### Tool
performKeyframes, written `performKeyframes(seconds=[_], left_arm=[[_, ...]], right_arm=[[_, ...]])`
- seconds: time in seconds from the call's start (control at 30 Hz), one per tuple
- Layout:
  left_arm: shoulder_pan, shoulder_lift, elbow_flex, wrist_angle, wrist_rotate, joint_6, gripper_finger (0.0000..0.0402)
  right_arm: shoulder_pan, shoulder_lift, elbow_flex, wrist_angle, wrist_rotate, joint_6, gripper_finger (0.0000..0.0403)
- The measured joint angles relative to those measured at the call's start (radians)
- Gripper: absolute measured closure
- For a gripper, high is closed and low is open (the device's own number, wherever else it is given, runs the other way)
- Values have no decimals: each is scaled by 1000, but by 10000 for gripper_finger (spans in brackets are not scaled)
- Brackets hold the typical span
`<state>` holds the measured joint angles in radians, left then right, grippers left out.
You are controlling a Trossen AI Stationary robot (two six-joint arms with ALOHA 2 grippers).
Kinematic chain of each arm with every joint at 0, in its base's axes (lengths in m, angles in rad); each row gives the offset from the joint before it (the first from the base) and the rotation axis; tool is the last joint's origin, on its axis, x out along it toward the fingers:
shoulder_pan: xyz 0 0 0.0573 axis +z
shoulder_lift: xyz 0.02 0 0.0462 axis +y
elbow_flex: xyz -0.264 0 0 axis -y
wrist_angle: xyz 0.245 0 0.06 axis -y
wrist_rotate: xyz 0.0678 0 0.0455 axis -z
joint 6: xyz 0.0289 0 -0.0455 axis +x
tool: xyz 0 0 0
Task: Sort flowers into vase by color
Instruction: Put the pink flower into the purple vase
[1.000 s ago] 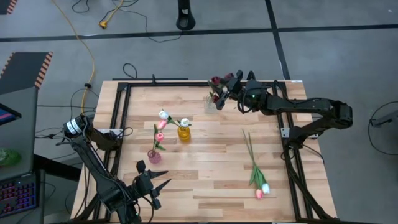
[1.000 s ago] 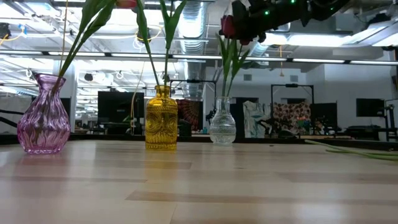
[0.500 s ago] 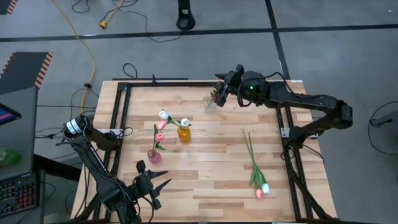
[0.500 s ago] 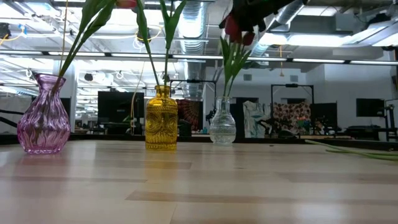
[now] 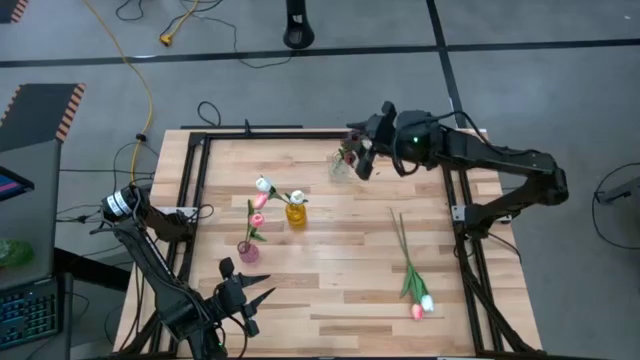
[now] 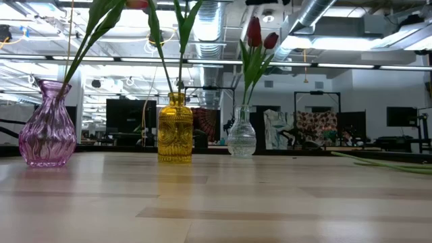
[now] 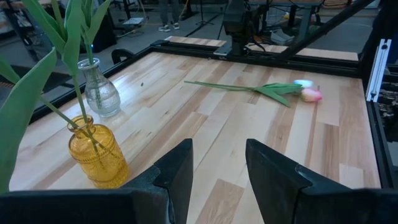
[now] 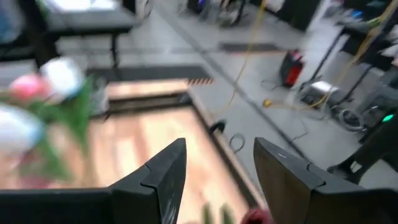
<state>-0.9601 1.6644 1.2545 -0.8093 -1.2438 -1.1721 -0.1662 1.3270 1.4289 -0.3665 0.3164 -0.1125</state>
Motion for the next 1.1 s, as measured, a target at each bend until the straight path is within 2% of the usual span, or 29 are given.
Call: performKeyframes(seconds=[0.23, 0.43, 0.6, 0.97, 1.1], left_arm=[[0, 0, 0, 0, 8, 4, 265], [0, 0, 0, 0, 8, 5, 265], [0, 0, 0, 0, 8, 5, 265], [0, 0, 0, 0, 8, 6, 265], [0, 0, 0, 0, 8, 6, 265]], right_arm=[[163, 0, 82, -350, -1, 132, 188], [320, 2, 77, -663, -2, 444, 189], [446, 2, -11, -810, -3, 761, 195], [671, 3, -328, -829, -10, 1343, 200], [715, 3, -441, -788, -12, 1486, 200]])
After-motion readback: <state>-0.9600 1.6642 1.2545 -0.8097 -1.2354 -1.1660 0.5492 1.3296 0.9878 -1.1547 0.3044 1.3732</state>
